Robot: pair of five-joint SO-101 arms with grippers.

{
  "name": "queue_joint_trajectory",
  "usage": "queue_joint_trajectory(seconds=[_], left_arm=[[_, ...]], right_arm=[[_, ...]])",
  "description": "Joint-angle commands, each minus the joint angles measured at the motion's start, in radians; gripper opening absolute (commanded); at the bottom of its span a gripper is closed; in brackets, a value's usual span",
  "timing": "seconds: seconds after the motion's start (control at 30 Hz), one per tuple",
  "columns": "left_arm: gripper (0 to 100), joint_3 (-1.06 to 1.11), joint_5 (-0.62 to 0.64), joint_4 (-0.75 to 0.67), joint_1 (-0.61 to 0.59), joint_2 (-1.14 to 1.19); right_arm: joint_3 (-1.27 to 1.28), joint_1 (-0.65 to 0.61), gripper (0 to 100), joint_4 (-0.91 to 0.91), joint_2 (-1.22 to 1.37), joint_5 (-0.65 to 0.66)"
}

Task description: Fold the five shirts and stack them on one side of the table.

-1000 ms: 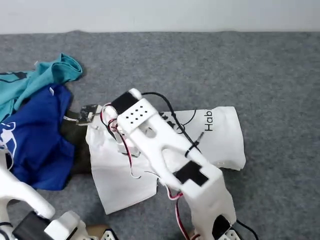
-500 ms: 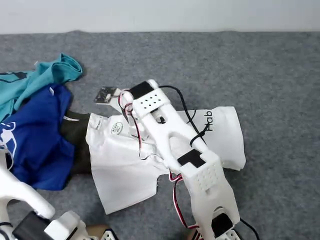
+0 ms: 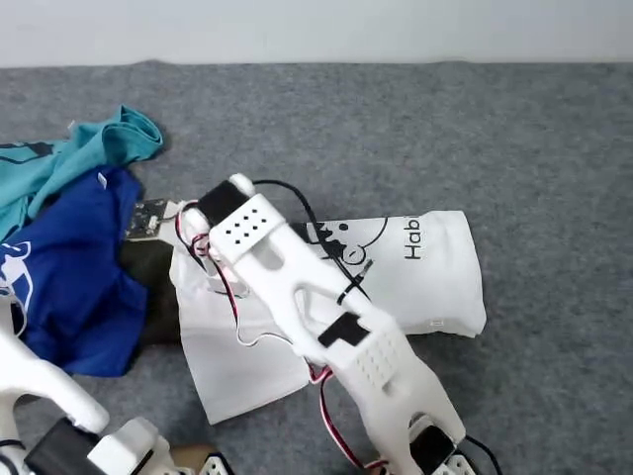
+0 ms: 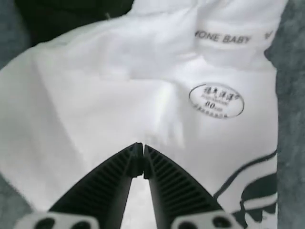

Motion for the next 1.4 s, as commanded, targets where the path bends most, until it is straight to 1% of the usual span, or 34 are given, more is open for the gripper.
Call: queue_joint_trajectory(seconds=[0.0, 0.13, 0.33, 0.47, 0.6, 0.87, 1.07, 1.23, 1.37], left_arm=[[1, 0.002, -0.011, -0.011, 0.006, -0.038], [1, 0.002, -0.012, -0.011, 0.006, -0.038], [1, 0.004, -0.012, -0.011, 0.006, -0.038], [1, 0.004, -0.012, -0.014, 0.006, -0.038], [1, 0.004, -0.012, -0.012, 0.006, -0.038], [1, 0.002, -0.012, -0.018, 0.006, -0.038], [1, 0.002, -0.011, -0.031, 0.006, -0.038], [1, 0.002, -0.011, -0.029, 0.006, -0.038], [1, 0.002, -0.011, -0.028, 0.006, -0.038]], right_arm=[[-0.063, 0.062, 0.9, -0.079, 0.036, 0.008], [-0.120, 0.070, 0.9, -0.048, 0.039, 0.003], [-0.331, 0.067, 0.9, 0.170, 0.039, 0.002], [-0.330, 0.073, 0.9, 0.168, -0.008, -0.037], [-0.196, 0.041, 0.9, 0.168, -0.113, -0.038], [0.270, -0.068, 0.9, 0.163, -0.395, -0.043], [0.470, -0.168, 1.7, 0.160, -0.493, -0.061], [0.626, -0.239, 8.6, 0.111, -0.601, -0.107], [0.801, -0.277, 15.2, 0.041, -0.693, -0.114]])
